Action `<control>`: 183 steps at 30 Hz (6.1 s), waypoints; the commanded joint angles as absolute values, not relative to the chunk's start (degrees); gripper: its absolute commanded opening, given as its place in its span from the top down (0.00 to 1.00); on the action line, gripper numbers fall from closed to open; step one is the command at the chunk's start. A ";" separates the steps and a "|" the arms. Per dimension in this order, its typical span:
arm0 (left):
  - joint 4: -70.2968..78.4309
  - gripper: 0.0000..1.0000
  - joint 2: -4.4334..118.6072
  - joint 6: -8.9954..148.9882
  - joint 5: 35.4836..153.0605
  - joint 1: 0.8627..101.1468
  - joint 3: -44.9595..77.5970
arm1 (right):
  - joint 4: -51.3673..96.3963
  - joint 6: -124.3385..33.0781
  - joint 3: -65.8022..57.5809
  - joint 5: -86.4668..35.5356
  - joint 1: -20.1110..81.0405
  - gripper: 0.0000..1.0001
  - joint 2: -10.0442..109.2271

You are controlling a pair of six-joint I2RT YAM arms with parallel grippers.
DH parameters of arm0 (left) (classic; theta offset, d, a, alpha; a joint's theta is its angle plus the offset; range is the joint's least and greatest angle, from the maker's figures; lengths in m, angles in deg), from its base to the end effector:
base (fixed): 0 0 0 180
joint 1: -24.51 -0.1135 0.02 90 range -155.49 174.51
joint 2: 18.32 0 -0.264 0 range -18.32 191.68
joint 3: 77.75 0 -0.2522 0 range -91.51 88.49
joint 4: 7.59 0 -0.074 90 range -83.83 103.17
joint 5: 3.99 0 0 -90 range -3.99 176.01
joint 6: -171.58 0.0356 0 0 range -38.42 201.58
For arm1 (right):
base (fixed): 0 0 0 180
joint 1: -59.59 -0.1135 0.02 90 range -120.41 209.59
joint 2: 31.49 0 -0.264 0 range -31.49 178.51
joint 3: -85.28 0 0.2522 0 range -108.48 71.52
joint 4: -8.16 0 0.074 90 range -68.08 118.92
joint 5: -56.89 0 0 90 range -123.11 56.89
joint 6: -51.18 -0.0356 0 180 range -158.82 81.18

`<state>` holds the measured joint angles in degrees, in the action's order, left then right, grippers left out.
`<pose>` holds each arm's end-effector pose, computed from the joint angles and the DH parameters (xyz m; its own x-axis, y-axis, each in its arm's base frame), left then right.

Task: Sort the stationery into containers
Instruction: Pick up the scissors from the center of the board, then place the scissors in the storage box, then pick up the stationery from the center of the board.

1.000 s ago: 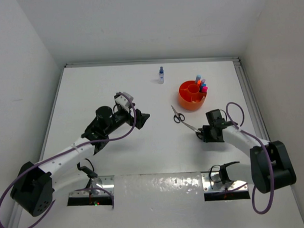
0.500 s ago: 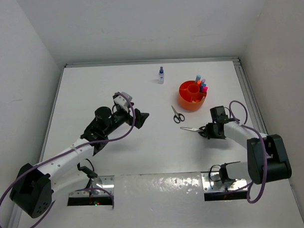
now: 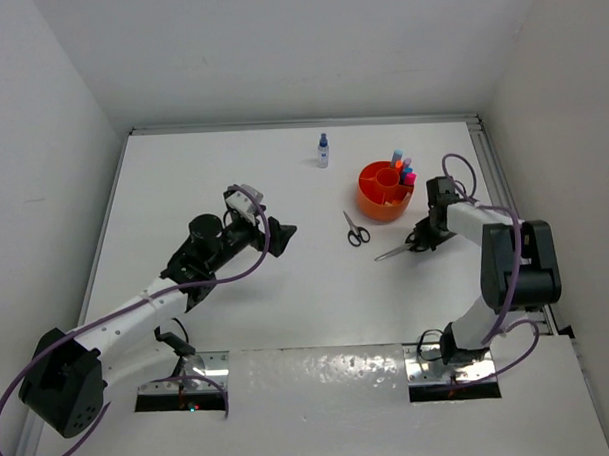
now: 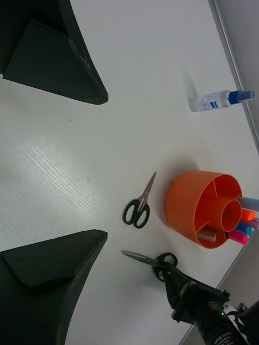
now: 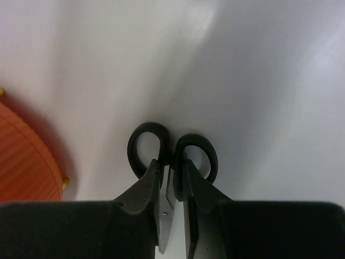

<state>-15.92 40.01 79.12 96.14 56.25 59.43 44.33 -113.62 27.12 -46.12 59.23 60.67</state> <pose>0.1945 -0.1277 0.2571 -0.1348 0.0337 -0.9903 0.6611 0.7475 -0.0645 0.2759 -0.0063 0.1340 -0.1789 0.9391 -0.2933 0.9262 0.2613 0.2718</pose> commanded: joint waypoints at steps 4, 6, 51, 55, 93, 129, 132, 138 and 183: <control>-18.26 0.00 38.90 78.85 95.86 55.53 59.57 | 49.25 -97.88 21.25 -44.09 59.33 0.81 66.95; -18.09 0.00 38.90 79.03 95.85 55.53 59.48 | 49.43 -97.00 20.73 -44.88 59.33 0.78 66.78; -18.97 0.00 39.51 79.38 95.85 55.53 59.57 | 31.33 -91.03 37.95 -60.61 55.11 1.00 34.52; -18.35 0.00 39.60 79.55 95.85 55.44 59.31 | 30.88 -87.25 35.76 -62.64 52.30 1.00 32.50; -17.21 0.00 38.37 79.73 94.45 55.00 60.10 | 1.36 -60.62 6.92 -98.66 29.09 1.00 61.31; -17.56 0.00 36.61 79.29 95.06 54.48 61.51 | 15.82 -61.59 15.53 -70.81 24.08 0.61 49.91; -17.47 0.00 36.79 79.29 95.15 54.48 61.50 | 21.11 -59.22 16.59 -57.67 24.96 0.84 48.05; -17.83 0.00 37.14 79.03 95.94 54.56 61.24 | 37.36 -57.19 12.30 -41.84 28.03 0.75 56.21; -15.80 0.04 36.52 87.96 99.61 54.56 61.68 | 47.93 -52.09 7.01 -36.89 33.58 1.00 77.33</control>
<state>-14.52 36.71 81.98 96.27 55.14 61.29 46.43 -53.06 5.90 -37.03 34.20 77.85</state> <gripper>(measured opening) 0.965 0.055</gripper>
